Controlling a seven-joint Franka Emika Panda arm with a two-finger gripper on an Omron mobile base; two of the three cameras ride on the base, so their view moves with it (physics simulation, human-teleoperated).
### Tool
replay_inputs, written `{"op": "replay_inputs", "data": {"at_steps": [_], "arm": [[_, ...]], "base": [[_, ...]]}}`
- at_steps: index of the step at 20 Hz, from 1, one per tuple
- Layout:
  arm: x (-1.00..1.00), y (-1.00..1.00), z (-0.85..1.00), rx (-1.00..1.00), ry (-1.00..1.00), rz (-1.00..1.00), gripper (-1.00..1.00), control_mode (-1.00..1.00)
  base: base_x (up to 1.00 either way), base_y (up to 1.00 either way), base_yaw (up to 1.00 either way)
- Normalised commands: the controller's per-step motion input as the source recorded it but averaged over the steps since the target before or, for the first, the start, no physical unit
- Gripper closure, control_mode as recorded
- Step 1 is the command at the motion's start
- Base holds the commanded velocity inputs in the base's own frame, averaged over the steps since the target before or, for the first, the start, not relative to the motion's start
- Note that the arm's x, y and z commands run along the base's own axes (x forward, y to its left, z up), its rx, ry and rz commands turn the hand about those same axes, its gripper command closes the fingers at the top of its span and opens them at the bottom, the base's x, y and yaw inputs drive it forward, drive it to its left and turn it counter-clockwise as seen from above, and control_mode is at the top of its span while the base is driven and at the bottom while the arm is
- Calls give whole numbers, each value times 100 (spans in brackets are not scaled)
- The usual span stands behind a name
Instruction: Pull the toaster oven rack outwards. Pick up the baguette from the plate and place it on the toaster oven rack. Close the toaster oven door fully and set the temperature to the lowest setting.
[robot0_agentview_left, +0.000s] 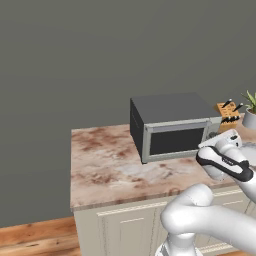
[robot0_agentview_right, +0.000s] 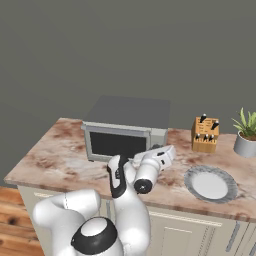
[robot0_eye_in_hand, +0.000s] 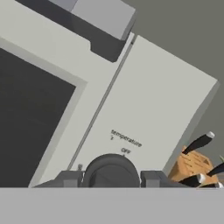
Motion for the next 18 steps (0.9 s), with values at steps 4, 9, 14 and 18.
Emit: {"op": "replay_inputs", "data": {"at_steps": [4, 9, 14, 18], "arm": [[0, 0, 0, -14, 0, 0, 100, -100], [0, 0, 0, -15, 0, 0, 100, -100], [0, 0, 0, -15, 0, 0, 100, -100], [0, 0, 0, -15, 0, 0, 100, -100]], "base": [[0, 0, 0], [0, 0, 0], [0, 0, 0], [0, 0, 0]]}}
